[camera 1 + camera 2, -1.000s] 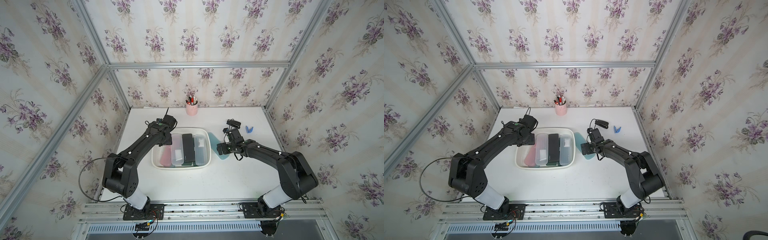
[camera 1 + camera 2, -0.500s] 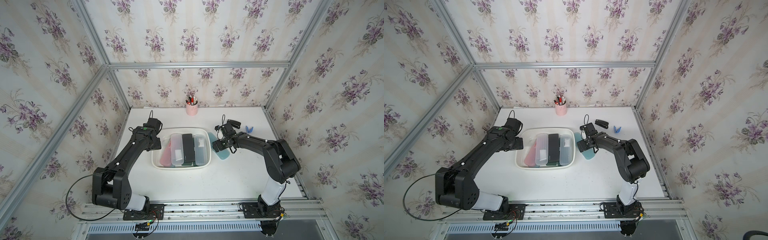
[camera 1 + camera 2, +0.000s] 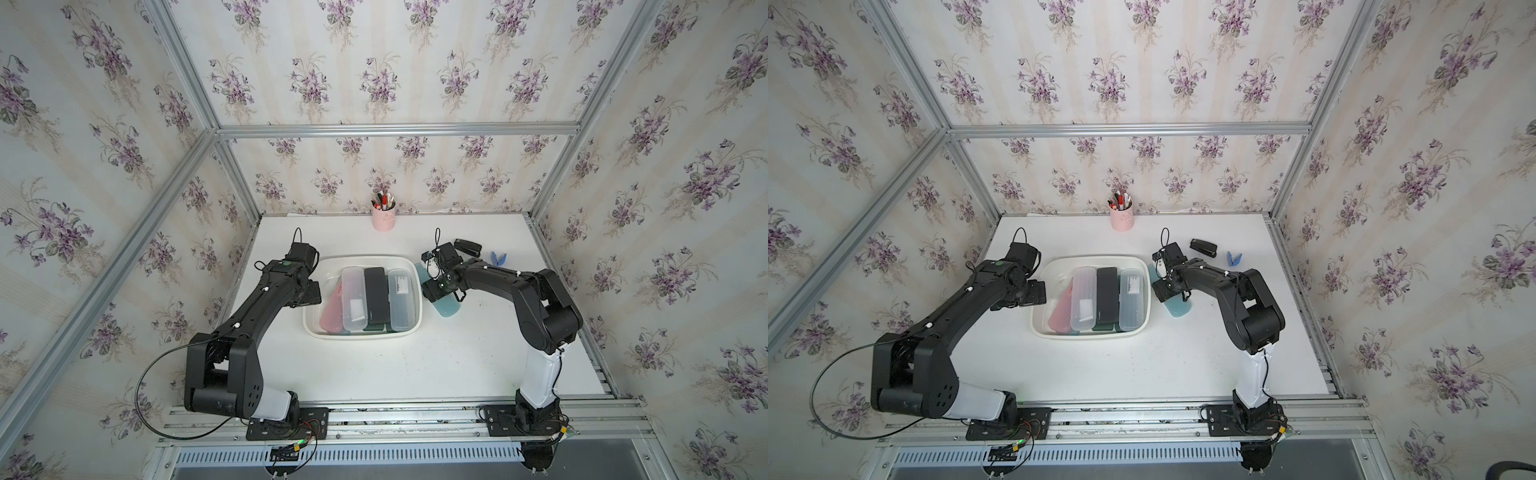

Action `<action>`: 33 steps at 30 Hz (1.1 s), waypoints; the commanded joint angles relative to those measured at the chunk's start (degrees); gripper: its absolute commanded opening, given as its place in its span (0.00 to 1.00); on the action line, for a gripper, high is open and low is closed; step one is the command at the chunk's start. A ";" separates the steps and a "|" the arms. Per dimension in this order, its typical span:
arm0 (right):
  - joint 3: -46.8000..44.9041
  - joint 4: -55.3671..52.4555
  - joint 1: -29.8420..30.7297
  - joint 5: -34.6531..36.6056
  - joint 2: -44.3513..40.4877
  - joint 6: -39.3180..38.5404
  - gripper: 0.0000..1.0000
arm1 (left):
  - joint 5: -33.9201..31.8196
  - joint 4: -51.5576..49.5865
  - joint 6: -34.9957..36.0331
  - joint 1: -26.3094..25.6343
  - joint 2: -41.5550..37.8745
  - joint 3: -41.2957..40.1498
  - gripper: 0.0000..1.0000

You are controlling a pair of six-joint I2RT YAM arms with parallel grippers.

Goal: Put the pencil case into the storage box
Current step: Pick up the pencil case from the center of the board, then place the pencil case at the storage box.

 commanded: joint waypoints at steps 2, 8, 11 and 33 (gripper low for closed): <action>-2.15 -4.66 -0.08 3.33 0.41 2.84 0.68 | 1.22 1.49 0.70 0.41 0.13 -0.45 0.99; -7.08 -3.84 -0.46 3.38 -4.02 12.39 0.68 | 2.68 2.38 0.92 1.20 -0.63 -1.11 0.99; -9.28 -2.72 -0.75 2.46 -8.07 16.33 0.69 | 3.59 2.71 1.06 1.43 -0.74 -1.41 0.99; 5.42 -9.24 11.03 0.53 -18.51 32.98 0.73 | 6.61 4.39 1.06 2.17 -1.73 -2.90 0.99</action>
